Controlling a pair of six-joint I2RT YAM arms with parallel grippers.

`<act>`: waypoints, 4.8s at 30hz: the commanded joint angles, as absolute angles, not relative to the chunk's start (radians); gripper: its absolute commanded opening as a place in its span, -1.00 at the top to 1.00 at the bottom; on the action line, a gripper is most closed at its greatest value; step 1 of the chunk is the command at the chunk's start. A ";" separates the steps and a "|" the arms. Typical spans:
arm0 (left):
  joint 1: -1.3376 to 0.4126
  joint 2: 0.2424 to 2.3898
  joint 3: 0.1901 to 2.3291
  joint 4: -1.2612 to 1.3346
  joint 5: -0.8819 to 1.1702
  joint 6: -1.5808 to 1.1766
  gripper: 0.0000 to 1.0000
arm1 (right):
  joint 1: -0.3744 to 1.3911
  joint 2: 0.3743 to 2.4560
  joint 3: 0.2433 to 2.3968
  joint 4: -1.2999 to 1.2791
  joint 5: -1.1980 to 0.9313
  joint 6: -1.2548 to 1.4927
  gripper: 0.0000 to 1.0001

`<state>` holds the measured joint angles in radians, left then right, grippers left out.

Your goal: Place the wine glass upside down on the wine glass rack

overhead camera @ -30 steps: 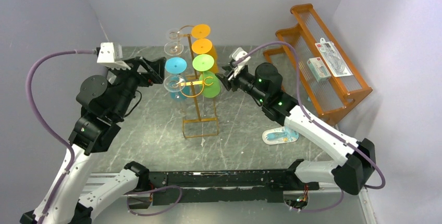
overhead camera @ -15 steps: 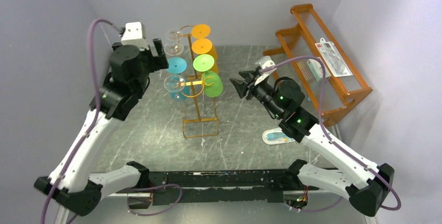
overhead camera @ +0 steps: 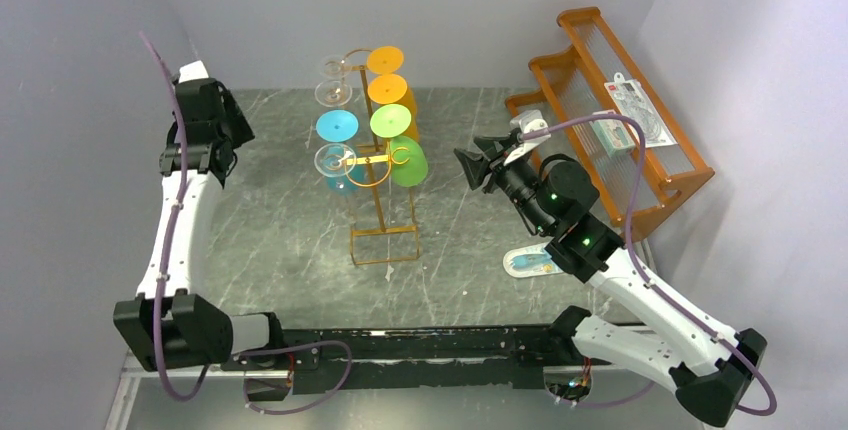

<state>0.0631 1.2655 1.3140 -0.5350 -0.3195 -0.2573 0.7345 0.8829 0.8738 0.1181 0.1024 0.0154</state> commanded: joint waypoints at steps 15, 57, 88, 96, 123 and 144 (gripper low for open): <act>0.169 1.430 1.244 -0.491 -0.260 -0.293 0.15 | 0.732 0.909 0.869 0.086 0.139 0.045 -0.01; 0.169 1.165 1.539 -0.596 0.124 -0.349 0.90 | 0.732 0.917 0.879 0.173 0.026 0.213 -0.04; -0.027 1.145 1.469 0.395 0.744 -1.047 0.90 | 0.732 0.929 0.881 0.441 -0.033 0.434 -0.05; -0.334 1.210 1.390 0.486 0.584 -1.001 0.90 | 0.732 0.927 0.823 0.547 0.051 0.613 -0.05; -0.643 1.176 1.030 1.027 0.354 -1.059 0.90 | 0.732 0.950 0.734 0.868 0.353 1.193 -0.17; -0.658 1.179 1.006 1.060 0.386 -1.053 0.90 | 0.732 1.033 0.769 0.985 0.264 1.231 0.17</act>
<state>-0.6464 1.1893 1.0096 0.9436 0.3885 -1.0550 0.7341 1.0279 0.7319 0.9874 0.2642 1.2205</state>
